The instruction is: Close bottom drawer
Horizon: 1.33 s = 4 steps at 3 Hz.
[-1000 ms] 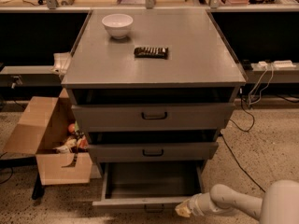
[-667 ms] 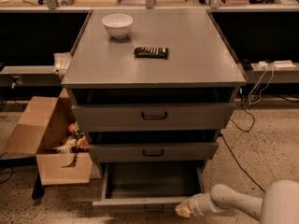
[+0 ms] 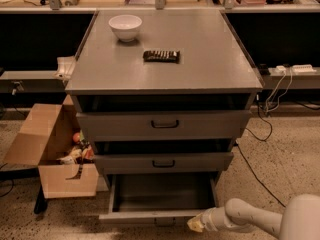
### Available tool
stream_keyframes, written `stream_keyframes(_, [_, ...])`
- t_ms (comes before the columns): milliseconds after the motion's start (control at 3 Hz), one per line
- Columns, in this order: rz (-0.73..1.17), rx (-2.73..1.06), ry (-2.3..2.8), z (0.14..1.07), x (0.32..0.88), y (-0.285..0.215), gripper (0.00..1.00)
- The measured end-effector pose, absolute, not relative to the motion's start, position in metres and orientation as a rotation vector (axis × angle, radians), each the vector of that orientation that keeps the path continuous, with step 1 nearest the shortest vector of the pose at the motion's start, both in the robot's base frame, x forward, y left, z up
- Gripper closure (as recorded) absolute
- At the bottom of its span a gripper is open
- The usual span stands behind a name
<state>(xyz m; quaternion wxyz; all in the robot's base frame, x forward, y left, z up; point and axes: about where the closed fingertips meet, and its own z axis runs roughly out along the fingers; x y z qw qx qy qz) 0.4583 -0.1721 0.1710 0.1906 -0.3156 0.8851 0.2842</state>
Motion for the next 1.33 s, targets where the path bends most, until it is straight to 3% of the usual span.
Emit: stream_keyframes(1333, [0.783,-0.790,2.457,0.167,0.482,-0.176,1.00])
